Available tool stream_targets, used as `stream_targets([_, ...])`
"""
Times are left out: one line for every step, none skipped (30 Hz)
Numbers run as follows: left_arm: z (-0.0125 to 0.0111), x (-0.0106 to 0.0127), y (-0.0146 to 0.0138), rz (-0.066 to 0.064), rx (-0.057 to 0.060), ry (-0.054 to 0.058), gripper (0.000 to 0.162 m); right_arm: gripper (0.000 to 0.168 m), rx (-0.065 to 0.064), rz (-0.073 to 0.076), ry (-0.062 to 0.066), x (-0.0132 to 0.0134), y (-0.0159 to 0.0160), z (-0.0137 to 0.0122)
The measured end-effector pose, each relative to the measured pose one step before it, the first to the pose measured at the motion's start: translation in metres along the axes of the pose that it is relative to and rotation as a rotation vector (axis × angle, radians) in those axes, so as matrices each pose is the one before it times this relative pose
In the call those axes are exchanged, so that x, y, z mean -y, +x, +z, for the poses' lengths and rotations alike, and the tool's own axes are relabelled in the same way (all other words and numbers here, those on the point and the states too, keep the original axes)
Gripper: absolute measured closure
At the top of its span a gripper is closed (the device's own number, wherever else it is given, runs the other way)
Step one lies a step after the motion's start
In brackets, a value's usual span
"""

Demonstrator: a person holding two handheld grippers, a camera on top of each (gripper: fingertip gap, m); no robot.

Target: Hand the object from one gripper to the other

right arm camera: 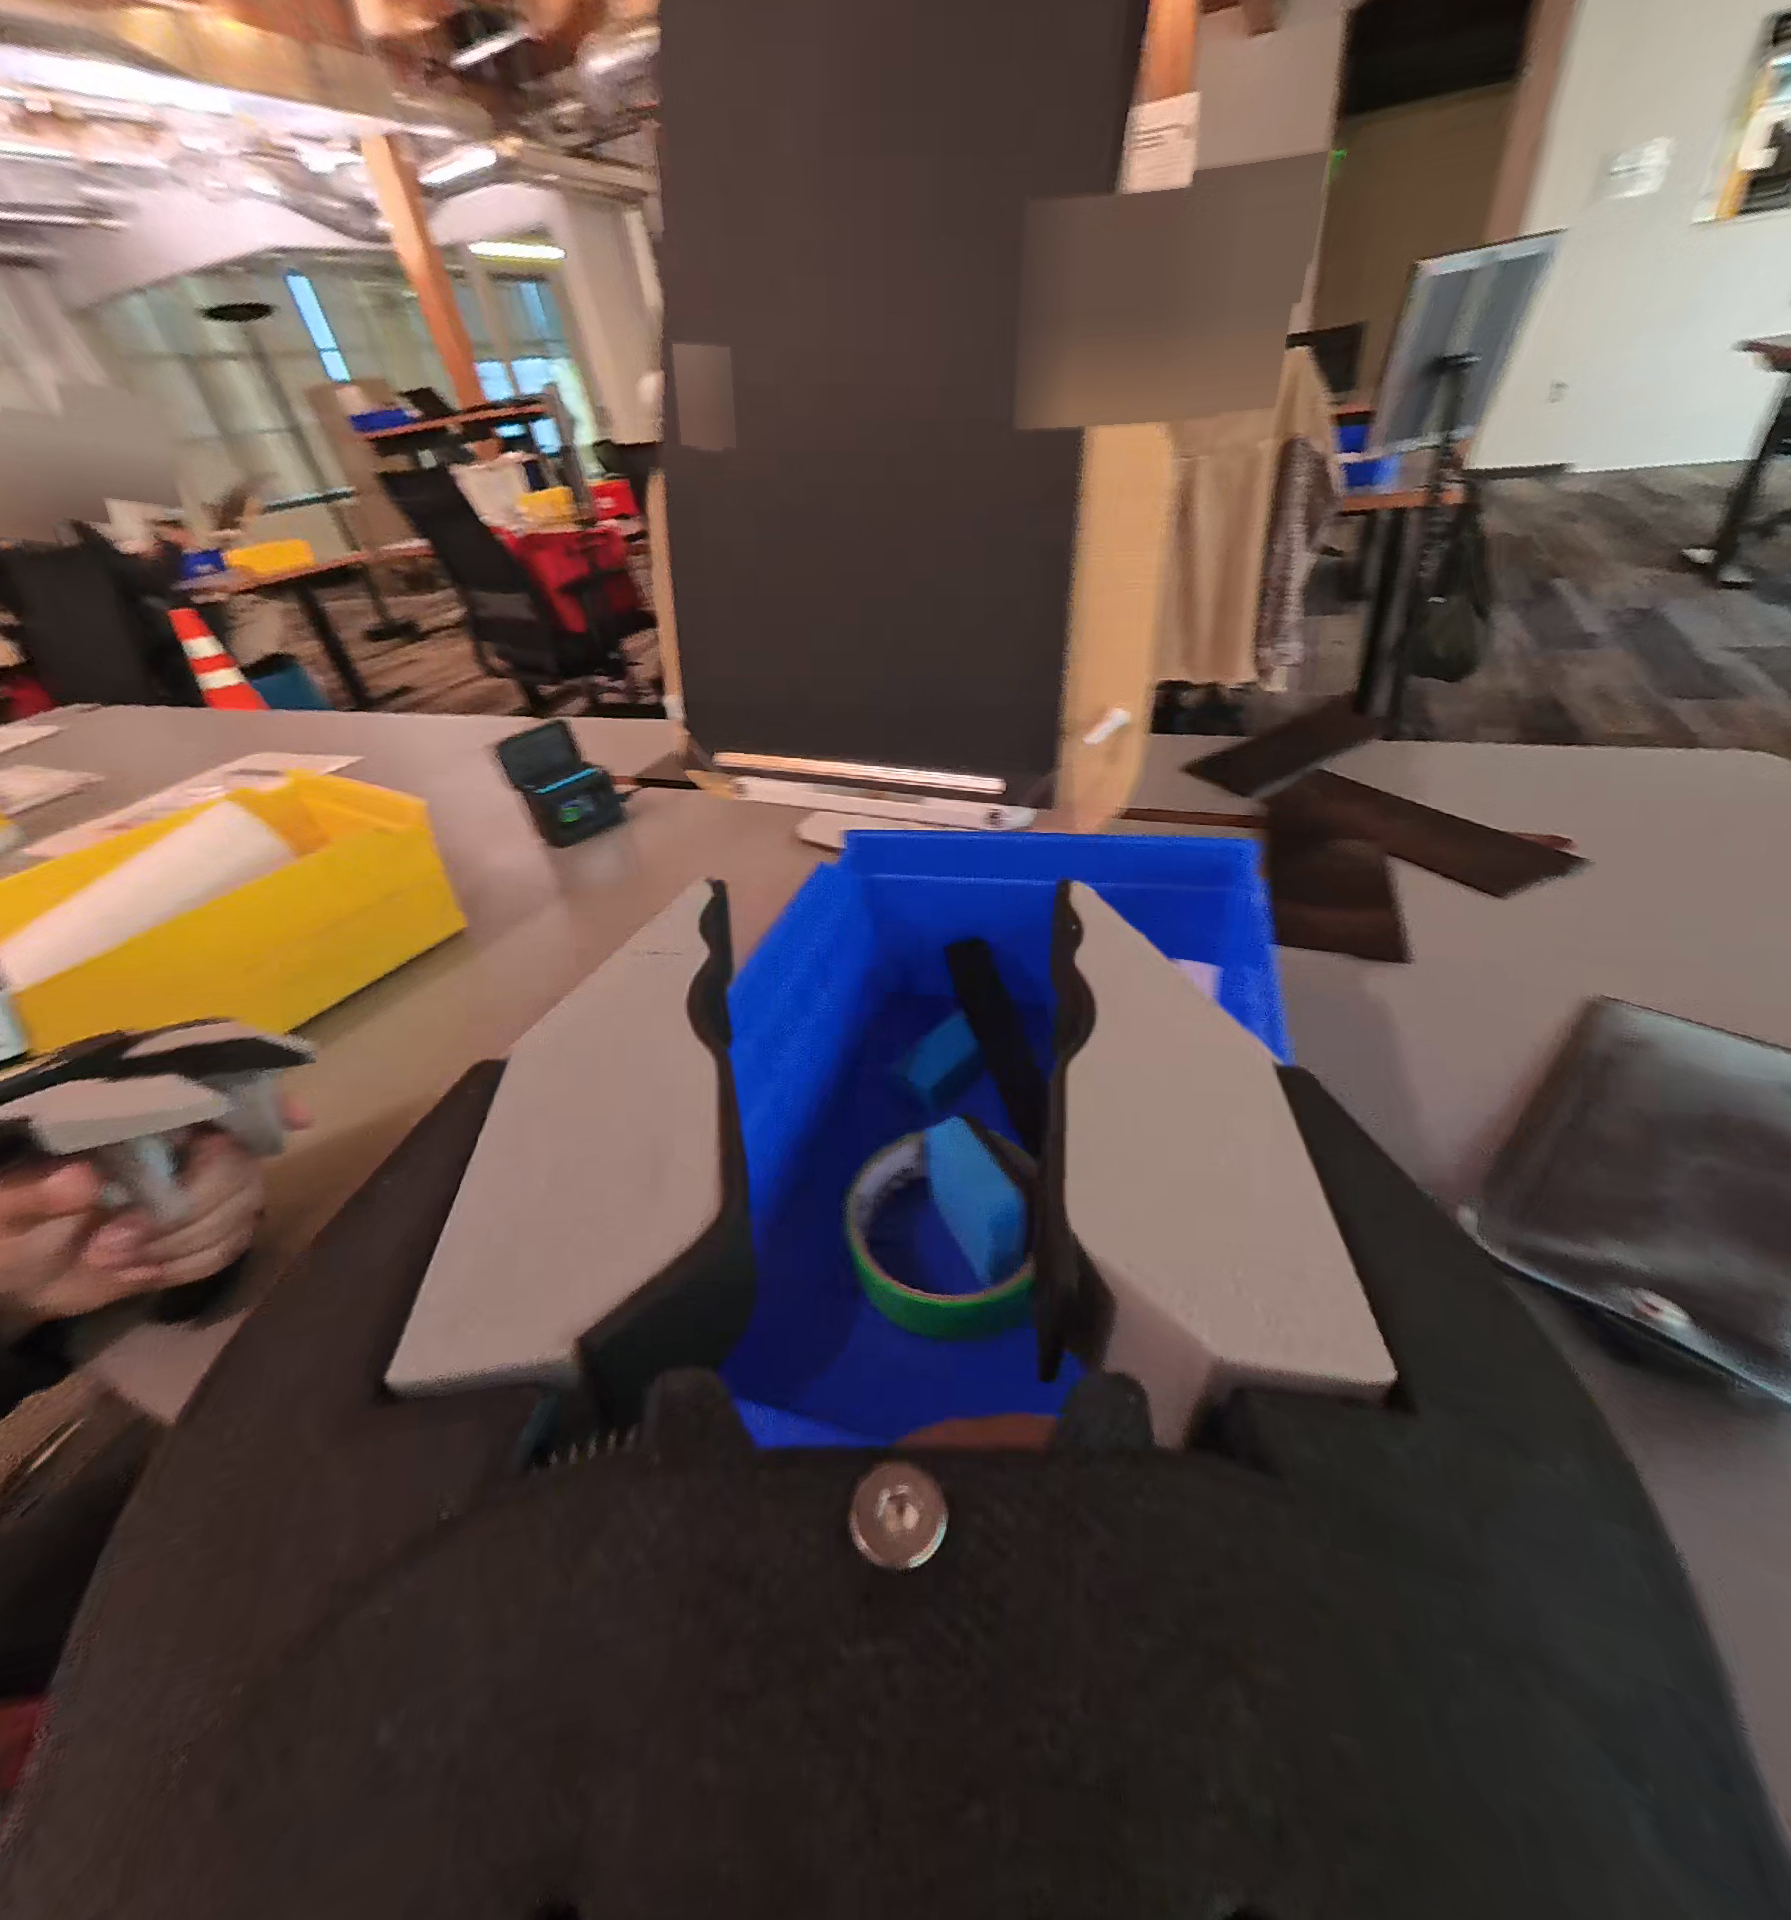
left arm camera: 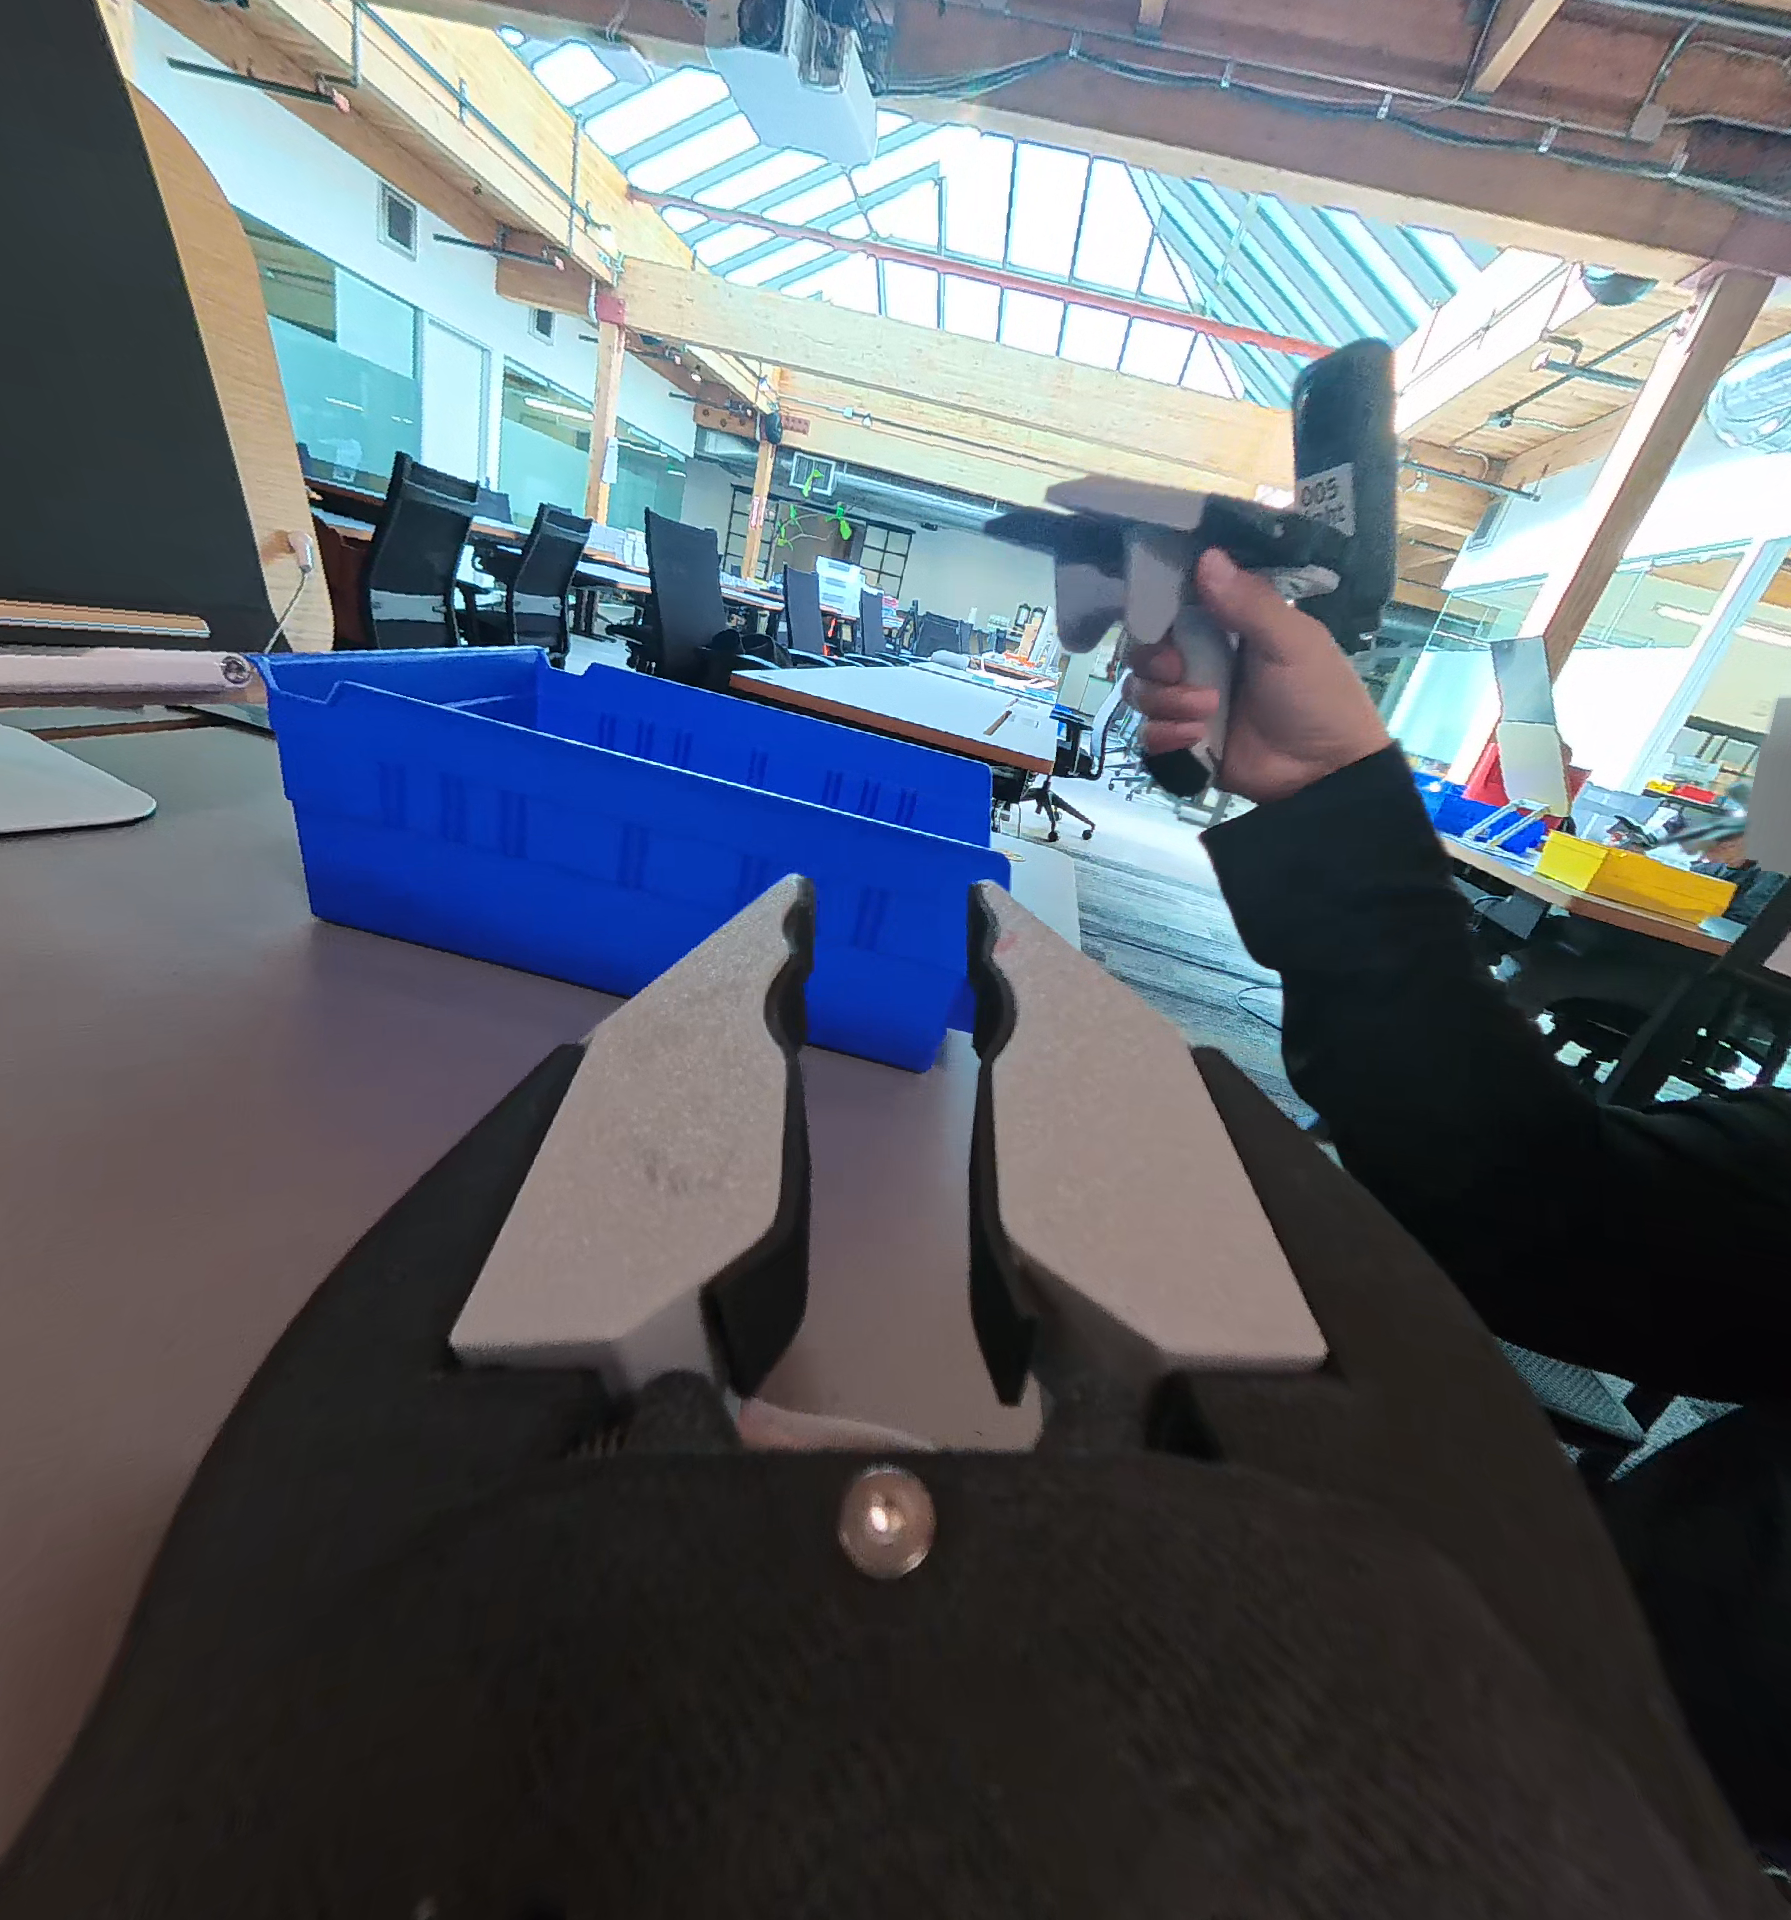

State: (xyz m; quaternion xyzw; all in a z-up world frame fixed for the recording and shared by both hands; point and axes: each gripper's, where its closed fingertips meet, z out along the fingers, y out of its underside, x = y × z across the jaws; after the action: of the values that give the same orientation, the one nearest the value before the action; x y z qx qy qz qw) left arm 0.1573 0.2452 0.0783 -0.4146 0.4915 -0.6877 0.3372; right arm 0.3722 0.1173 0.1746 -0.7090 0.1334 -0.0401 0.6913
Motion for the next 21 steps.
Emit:
stream_targets([-0.00004,0.00007,-0.00062,-0.0015,0.0038,0.0008,0.135,0.104,0.0444,-0.0069,-0.0045,0.00067,-0.01377,0.00277])
stream_targets([-0.00044,0.00047,-0.00028,-0.0018,0.0009,0.0035,0.135,0.101,0.0412,-0.0149,-0.006,-0.00003,-0.01395,0.0039])
stream_targets([-0.00059,0.00073,-0.0006,-0.0035,0.0017,0.0051,0.133,0.098,0.0327,-0.0221,-0.0106,-0.00119,-0.01326,0.00512])
stream_targets([-0.00068,0.00069,-0.00136,-0.0067,0.0056,0.0053,0.132,0.096,0.0232,-0.0232,-0.0172,-0.00229,-0.01211,0.00607])
stream_targets([-0.00078,0.00064,-0.00139,-0.0084,0.0051,0.0051,0.132,0.095,0.021,-0.0209,-0.0218,-0.00282,-0.01228,0.00705])
stream_targets([-0.00065,0.00085,-0.00128,-0.0074,0.0046,0.006,0.133,0.093,0.0274,-0.0204,-0.0224,-0.00307,-0.01364,0.008])
stream_targets([-0.00035,0.00036,-0.00147,-0.0048,0.0079,0.0027,0.135,0.092,0.0354,-0.0202,-0.0181,-0.00243,-0.0153,0.00889])
stream_targets([0.00026,-0.00039,-0.00067,-0.0004,0.0053,-0.0028,0.135,0.093,0.0406,-0.0142,-0.0104,-0.00162,-0.01649,0.01])
stream_targets([0.00036,-0.00081,0.00058,0.006,0.0004,-0.0062,0.135,0.094,0.0437,-0.0091,-0.0073,-0.00181,-0.01691,0.01149])
stream_targets([0.00053,-0.00139,0.00007,0.0115,0.0091,-0.012,0.135,0.094,0.0385,-0.0069,-0.0093,-0.00313,-0.01523,0.01302])
stream_targets([0.00063,-0.00256,-0.00122,0.0125,0.0183,-0.0226,0.134,0.095,0.0224,0.0002,-0.0071,-0.004,-0.0121,0.01446])
stream_targets([0.00061,-0.00374,0.00009,0.0146,0.0104,-0.0346,0.129,0.096,0.0102,0.0097,-0.0053,-0.00505,-0.00965,0.01552])
stream_targets([0.00014,-0.00471,0.00061,0.0144,0.0088,-0.0457,0.122,0.097,0.0119,0.0122,-0.0079,-0.00659,-0.00977,0.01613])
stream_targets([-0.00082,-0.00428,0.00018,0.0142,0.0174,-0.0462,0.115,0.097,0.015,0.003,-0.0114,-0.00794,-0.00964,0.01621])
stream_targets([-0.00204,-0.00343,-0.00215,0.0178,0.0344,-0.0396,0.109,0.097,0.0028,-0.01,-0.0142,-0.00915,-0.00673,0.01568])
stream_targets([-0.00329,-0.00309,-0.00428,0.017,0.0458,-0.0303,0.101,0.098,-0.0195,-0.021,-0.0161,-0.01029,-0.00226,0.01451])
stream_targets([-0.00389,-0.00327,-0.00287,0.0184,0.0293,-0.0224,0.094,0.098,-0.0409,-0.0271,-0.0142,-0.01091,0.00193,0.01306])
stream_targets([-0.00408,-0.00429,-0.00386,0.0269,0.03,-0.0212,0.094,0.098,-0.0446,-0.0318,-0.0137,-0.01179,0.00317,0.01175])
stream_targets([-0.00386,-0.00498,-0.0068,0.0483,0.0476,-0.0209,0.094,0.1,-0.0388,-0.0322,-0.0162,-0.01225,0.0032,0.01052])
stream_targets([-0.00381,-0.00348,-0.00719,0.0575,0.05,-0.0144,0.095,0.102,-0.0348,-0.0285,-0.0189,-0.01215,0.00373,0.00945])
stream_targets([-0.00394,0.00063,-0.00617,0.0344,0.0373,0.0019,0.095,0.101,-0.0275,-0.0233,-0.0229,-0.01179,0.00342,0.008])
